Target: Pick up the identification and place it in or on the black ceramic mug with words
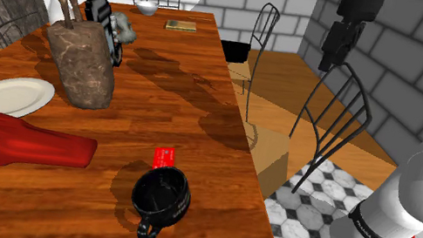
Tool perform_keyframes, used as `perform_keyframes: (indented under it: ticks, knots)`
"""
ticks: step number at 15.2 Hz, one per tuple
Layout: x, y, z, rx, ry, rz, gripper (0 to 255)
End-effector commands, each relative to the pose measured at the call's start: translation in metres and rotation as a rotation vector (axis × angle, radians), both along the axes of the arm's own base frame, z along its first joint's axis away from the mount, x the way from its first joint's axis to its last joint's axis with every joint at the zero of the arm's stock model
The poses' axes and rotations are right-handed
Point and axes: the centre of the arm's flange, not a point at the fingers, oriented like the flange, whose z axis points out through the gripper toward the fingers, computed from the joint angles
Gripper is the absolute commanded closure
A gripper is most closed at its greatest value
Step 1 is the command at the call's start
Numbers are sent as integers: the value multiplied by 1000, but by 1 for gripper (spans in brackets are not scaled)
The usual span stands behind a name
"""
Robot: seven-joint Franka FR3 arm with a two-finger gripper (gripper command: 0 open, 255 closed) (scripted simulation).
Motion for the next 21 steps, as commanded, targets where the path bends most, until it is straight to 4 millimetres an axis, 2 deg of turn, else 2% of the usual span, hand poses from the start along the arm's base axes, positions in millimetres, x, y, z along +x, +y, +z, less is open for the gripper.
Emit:
perform_keyframes:
  ticks: [1, 11, 21]
  knots:
    - [0, 0, 0, 0, 0, 0, 0]
    - [54, 108, -61, 21, 156, -177, 0]
    - [116, 206, -129, 42, 312, -353, 0]
